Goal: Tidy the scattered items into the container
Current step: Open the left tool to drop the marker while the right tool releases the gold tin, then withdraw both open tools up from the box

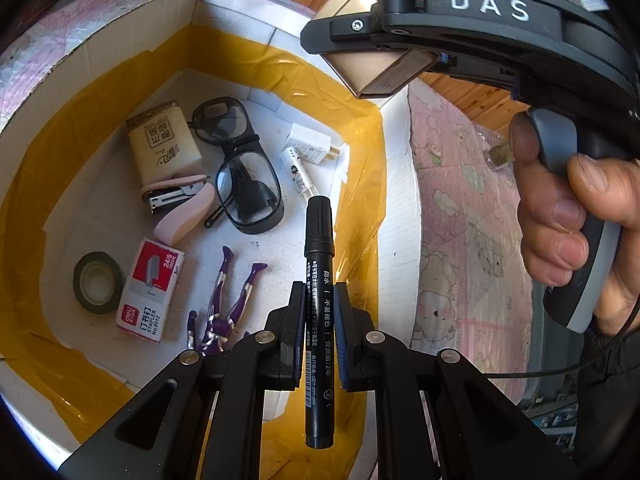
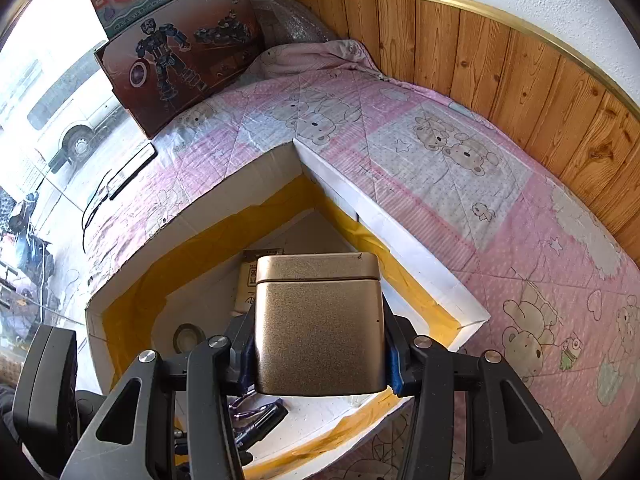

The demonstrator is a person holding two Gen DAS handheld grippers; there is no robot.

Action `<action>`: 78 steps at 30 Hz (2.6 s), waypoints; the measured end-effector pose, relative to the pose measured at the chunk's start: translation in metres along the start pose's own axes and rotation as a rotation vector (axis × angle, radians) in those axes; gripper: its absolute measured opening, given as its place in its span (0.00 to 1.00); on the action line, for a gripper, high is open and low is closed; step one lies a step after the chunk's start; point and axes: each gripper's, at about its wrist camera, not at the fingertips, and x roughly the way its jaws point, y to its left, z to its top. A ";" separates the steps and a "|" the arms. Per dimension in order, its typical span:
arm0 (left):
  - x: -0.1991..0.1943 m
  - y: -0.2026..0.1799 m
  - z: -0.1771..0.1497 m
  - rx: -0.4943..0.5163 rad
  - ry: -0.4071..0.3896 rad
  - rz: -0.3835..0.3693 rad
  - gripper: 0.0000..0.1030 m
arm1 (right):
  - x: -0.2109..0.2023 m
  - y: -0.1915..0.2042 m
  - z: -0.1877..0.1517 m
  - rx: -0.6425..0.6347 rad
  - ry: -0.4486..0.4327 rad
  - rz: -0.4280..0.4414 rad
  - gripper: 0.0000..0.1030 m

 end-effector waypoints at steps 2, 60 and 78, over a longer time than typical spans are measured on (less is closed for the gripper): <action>0.003 -0.001 0.000 0.003 0.009 0.005 0.13 | 0.008 -0.004 0.005 0.008 0.022 0.011 0.48; -0.106 0.016 -0.036 0.076 -0.263 0.281 0.57 | -0.054 0.083 -0.128 -0.051 0.023 -0.123 0.63; -0.126 0.011 -0.046 0.098 -0.325 0.279 0.68 | -0.056 0.122 -0.153 -0.044 -0.001 -0.173 0.64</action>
